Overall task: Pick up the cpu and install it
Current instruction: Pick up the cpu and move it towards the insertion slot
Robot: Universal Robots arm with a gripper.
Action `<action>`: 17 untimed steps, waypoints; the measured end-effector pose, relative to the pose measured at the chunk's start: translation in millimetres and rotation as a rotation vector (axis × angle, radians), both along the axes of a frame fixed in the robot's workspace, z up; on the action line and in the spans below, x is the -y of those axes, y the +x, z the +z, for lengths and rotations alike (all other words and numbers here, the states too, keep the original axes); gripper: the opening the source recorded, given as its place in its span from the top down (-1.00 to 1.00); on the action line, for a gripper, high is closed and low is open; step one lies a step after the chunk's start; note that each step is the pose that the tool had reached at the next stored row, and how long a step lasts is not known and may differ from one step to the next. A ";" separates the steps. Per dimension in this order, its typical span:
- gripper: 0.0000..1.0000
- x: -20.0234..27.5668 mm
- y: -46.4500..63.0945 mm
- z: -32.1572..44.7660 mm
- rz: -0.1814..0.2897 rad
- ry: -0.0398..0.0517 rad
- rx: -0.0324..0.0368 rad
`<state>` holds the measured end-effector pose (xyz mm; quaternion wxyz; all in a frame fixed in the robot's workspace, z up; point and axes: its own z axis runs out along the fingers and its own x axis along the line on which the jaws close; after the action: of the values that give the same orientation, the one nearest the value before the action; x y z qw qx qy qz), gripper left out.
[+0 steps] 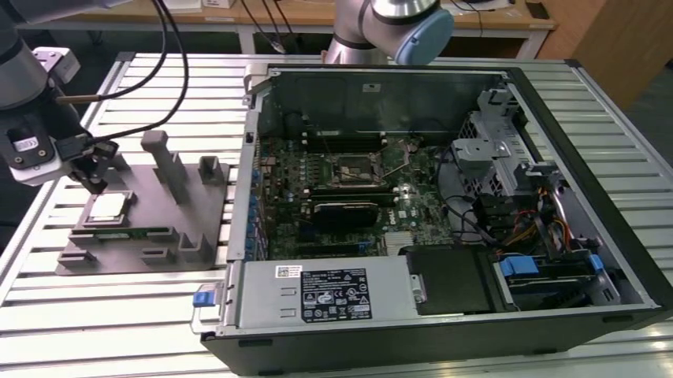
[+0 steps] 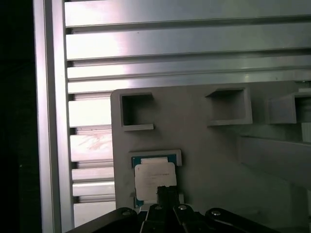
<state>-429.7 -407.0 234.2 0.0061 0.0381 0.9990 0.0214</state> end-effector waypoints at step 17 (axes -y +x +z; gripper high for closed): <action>0.79 3.9 -4.5 -26.1 0.015 0.0000 0.0000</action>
<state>-434.3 -410.8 208.1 0.0059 0.0306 0.9993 0.0215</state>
